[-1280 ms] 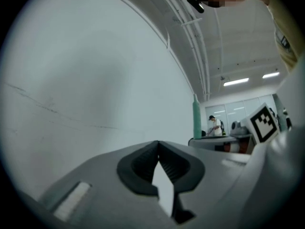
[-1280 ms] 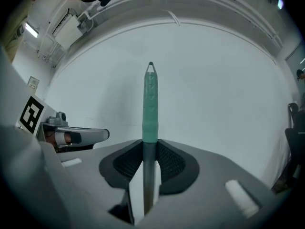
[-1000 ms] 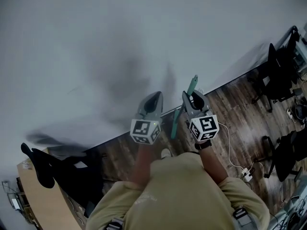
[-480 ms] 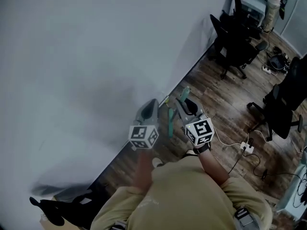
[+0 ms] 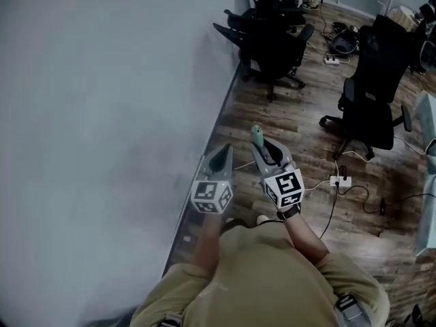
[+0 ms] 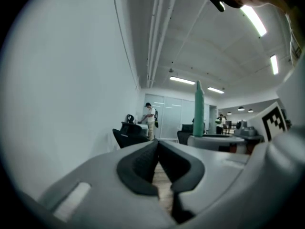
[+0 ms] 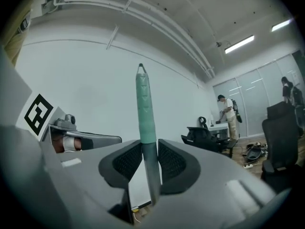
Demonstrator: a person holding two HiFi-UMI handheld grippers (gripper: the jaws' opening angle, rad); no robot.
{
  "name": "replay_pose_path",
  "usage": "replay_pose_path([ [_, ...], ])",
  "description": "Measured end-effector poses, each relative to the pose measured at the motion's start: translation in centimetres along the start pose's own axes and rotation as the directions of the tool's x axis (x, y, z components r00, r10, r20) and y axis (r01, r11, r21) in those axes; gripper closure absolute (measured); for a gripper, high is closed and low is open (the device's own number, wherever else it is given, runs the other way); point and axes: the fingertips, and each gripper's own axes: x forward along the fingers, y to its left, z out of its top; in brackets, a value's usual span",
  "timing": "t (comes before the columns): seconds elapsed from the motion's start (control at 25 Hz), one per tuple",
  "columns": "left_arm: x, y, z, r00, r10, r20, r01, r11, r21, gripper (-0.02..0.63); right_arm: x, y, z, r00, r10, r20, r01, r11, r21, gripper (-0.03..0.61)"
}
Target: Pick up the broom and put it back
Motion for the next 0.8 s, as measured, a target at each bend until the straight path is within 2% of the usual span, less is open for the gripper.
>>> replay_pose_path([
  [0.2, 7.0, -3.4, -0.6, 0.990, -0.133, -0.042, 0.133, 0.991, -0.017, 0.612, -2.5, -7.4, -0.8, 0.986, -0.168, -0.021, 0.169, 0.985, 0.025, 0.476],
  [0.44, 15.7, -6.0, -2.3, 0.952, -0.299, -0.070, 0.295, 0.954, -0.054, 0.612, -3.7, -15.6, -2.7, 0.934, -0.352, -0.066, 0.355, 0.933, 0.051, 0.480],
  [0.64, 21.5, -4.7, -2.2, 0.925, -0.371, -0.080, 0.367, 0.928, -0.067, 0.612, -0.9, -19.5, -3.0, 0.901, -0.427, -0.073, 0.431, 0.901, 0.044, 0.482],
  [0.8, 25.6, -1.5, -1.7, 0.915, -0.394, -0.080, 0.388, 0.918, -0.088, 0.612, 3.7, -21.3, -3.4, 0.894, -0.437, -0.101, 0.442, 0.896, 0.029, 0.480],
])
